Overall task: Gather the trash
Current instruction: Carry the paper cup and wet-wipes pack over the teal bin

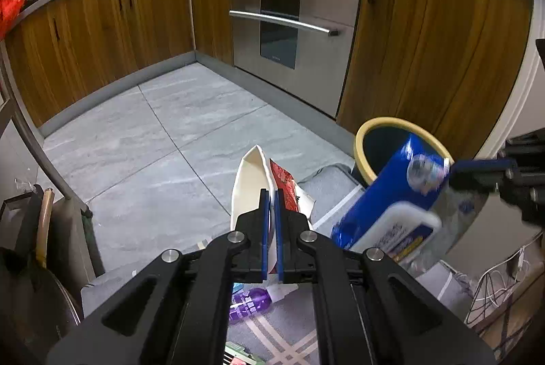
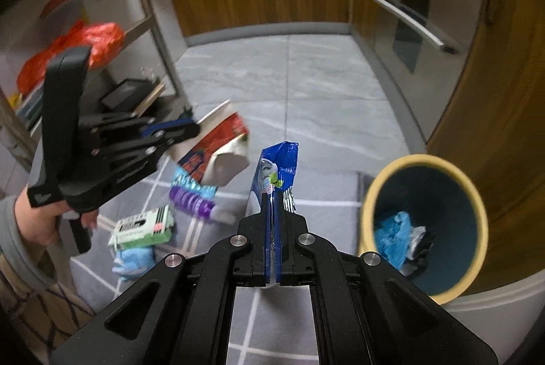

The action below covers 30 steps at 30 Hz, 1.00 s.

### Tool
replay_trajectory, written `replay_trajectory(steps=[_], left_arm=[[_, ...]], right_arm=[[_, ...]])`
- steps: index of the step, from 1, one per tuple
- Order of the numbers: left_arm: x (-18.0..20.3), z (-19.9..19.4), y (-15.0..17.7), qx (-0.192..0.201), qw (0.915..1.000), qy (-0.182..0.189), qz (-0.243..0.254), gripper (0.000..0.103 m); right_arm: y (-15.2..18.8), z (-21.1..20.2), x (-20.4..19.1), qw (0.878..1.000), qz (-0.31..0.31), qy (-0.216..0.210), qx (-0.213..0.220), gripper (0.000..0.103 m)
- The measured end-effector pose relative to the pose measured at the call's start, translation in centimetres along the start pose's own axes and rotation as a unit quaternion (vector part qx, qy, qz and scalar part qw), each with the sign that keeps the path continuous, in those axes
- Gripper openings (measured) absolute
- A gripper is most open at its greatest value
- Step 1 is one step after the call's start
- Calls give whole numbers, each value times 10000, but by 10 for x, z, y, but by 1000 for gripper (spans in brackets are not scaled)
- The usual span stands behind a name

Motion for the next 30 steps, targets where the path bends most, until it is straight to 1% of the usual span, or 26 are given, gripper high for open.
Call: replay_trajectory(steps=[7, 13, 15, 20, 26, 30], left_arm=[[18, -8, -8, 148, 9998, 38, 88, 3], [44, -7, -12, 166, 9993, 102, 329, 3], [55, -7, -15, 194, 9990, 161, 362, 3], [81, -6, -26, 272, 9983, 352, 367, 3], [127, 5, -44, 350, 9960, 619, 548, 3], [150, 19, -50, 288, 9947, 741, 647, 3]], right_arm=[[-19, -27, 38, 9968, 171, 585, 523, 2], [-31, -45, 72, 9907, 386, 1016, 814, 2], [-34, -49, 83, 9885, 524, 1097, 895, 2], [-36, -51, 109, 9825, 816, 1327, 1024, 2], [-35, -52, 137, 9755, 1113, 1531, 1120, 2], [-33, -53, 147, 9720, 1086, 1750, 1133, 2]])
Point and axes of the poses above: each gripper's, at about its wrist camera, not at the fingertips, and z roughly the way its jaws point, x to its right, y to its underside, the point moved 6 cm from there along z, roughly the way its jaws point, and after that the axes turned 2 degrees about x, right-handed, at the moved point
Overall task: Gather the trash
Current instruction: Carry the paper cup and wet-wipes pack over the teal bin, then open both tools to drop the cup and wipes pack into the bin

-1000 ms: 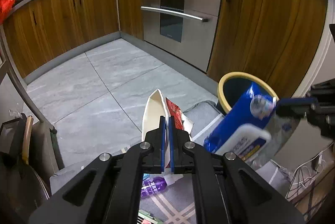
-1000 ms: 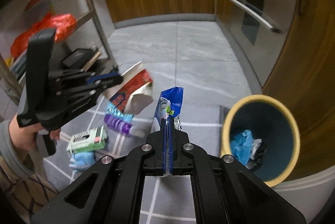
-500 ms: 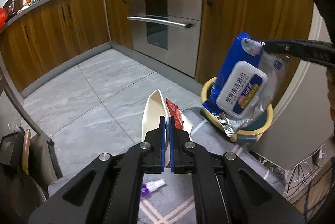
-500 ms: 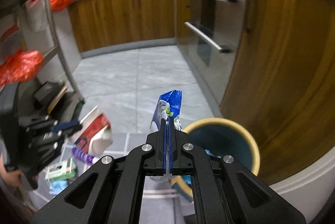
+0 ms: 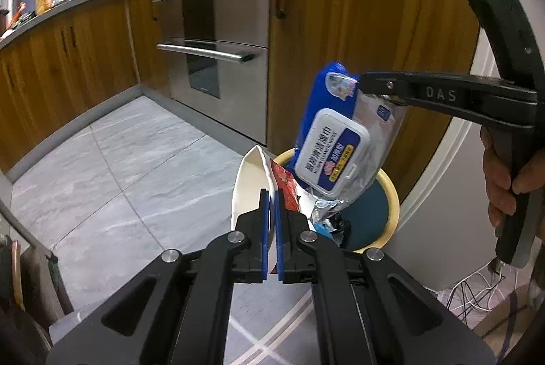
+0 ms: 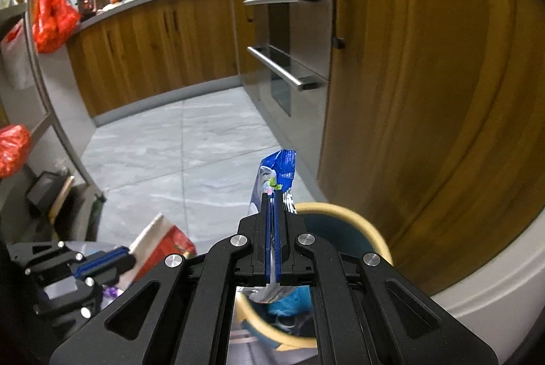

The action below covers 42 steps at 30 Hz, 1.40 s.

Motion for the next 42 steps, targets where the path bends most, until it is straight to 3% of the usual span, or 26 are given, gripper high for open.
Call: replay_trajectory(steps=[8, 13, 23, 34, 36, 40, 42], left_arm=[[32, 45, 7, -379, 9990, 107, 221, 3], [39, 73, 14, -590, 9981, 126, 104, 3], [48, 120, 42, -932, 9954, -64, 226, 3], [55, 120, 44, -957, 9948, -54, 334, 3], [55, 118, 43, -931, 9951, -52, 339, 7], [53, 114, 41, -922, 9953, -104, 291, 29], [51, 111, 41, -912, 9955, -110, 237, 29]], right_arm=[[7, 10, 16, 9991, -252, 340, -50, 2], [12, 20, 28, 9983, -284, 482, -180, 2], [38, 47, 40, 9944, -339, 693, -716, 2], [67, 75, 42, 9886, -229, 627, -1351, 3], [71, 76, 43, 9876, -223, 645, -1417, 3], [78, 80, 42, 9854, -270, 617, -1562, 3], [80, 83, 40, 9840, -373, 630, -1626, 3]])
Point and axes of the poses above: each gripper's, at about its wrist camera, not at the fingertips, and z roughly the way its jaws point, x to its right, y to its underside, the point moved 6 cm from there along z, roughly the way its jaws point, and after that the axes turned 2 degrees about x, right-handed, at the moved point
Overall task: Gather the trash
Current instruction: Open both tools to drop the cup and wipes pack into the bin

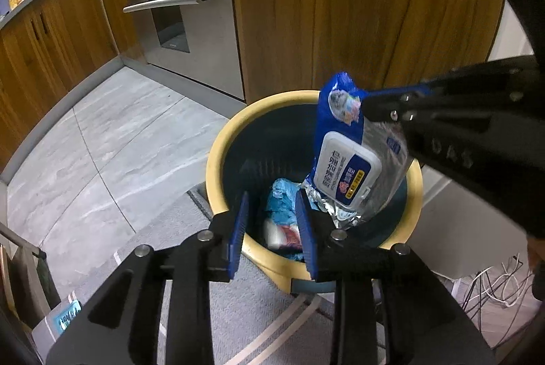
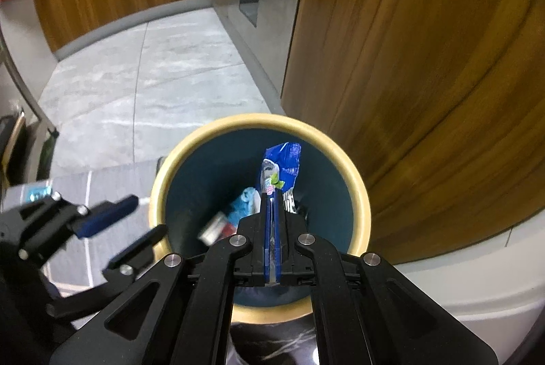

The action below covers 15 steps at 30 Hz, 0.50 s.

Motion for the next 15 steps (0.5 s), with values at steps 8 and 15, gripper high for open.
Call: replay_trajectory(steps=[8, 15], left_arm=[[-17, -20, 3, 74, 9997, -27, -239, 37], [-44, -49, 13, 140, 9985, -261, -452, 43]], right_arm=[[-3, -3, -2, 10000, -30, 8, 62, 15], [-13, -20, -12, 9990, -24, -201, 400, 39]])
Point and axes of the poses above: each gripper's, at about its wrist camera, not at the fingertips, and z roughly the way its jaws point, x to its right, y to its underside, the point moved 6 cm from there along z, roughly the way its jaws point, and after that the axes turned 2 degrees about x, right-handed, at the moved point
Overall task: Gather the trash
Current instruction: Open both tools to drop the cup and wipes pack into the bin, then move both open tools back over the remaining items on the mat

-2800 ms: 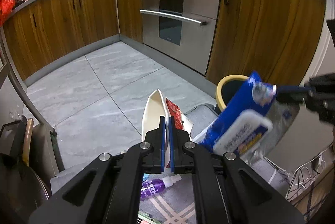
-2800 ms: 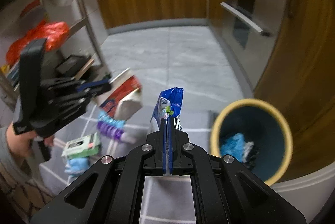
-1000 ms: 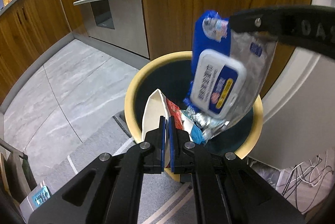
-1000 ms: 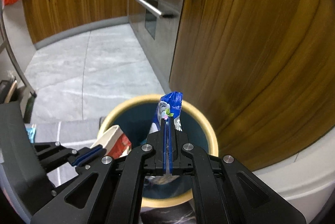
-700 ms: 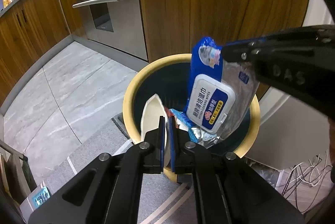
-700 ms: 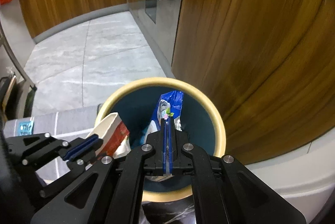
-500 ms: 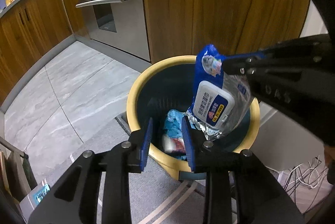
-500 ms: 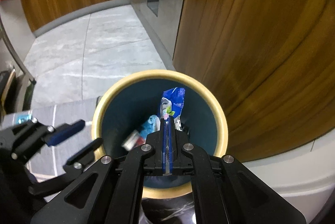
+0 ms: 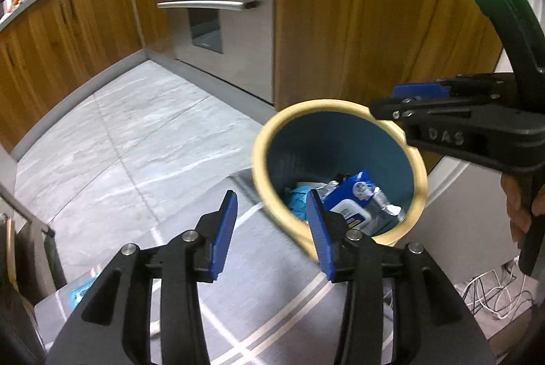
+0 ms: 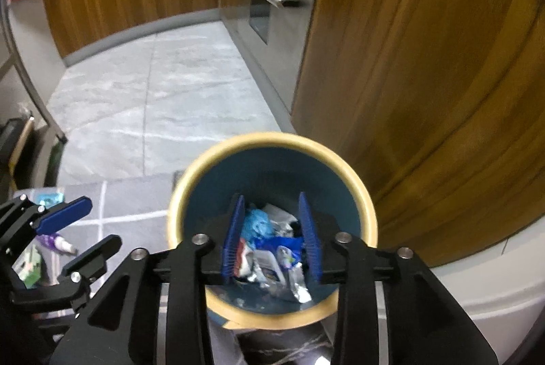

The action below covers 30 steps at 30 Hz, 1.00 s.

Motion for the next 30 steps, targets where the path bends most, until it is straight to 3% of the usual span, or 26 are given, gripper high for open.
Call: replay_trajectory(steps=[6, 9, 14, 17, 20, 30], left_arm=[[-30, -30, 10, 1, 9994, -267, -226, 54], [-40, -46, 14, 61, 9989, -383, -273, 66], [-61, -78, 23, 154, 9972, -635, -362, 82], [-76, -99, 26, 255, 9957, -763, -465, 92], [-91, -114, 29, 310, 9941, -894, -530, 96], [-135, -126, 64, 194, 9882, -1455, -449, 97]], right_arm=[[-11, -21, -12, 9987, 54, -298, 411, 65], [-14, -31, -18, 9970, 86, -454, 621, 71], [-24, -50, -31, 9928, -123, -453, 1100, 95], [-27, -58, -37, 9896, -295, -296, 1374, 98], [-28, -59, -38, 9884, -361, -265, 1454, 98], [-26, -61, -49, 9871, -464, -304, 1504, 98]])
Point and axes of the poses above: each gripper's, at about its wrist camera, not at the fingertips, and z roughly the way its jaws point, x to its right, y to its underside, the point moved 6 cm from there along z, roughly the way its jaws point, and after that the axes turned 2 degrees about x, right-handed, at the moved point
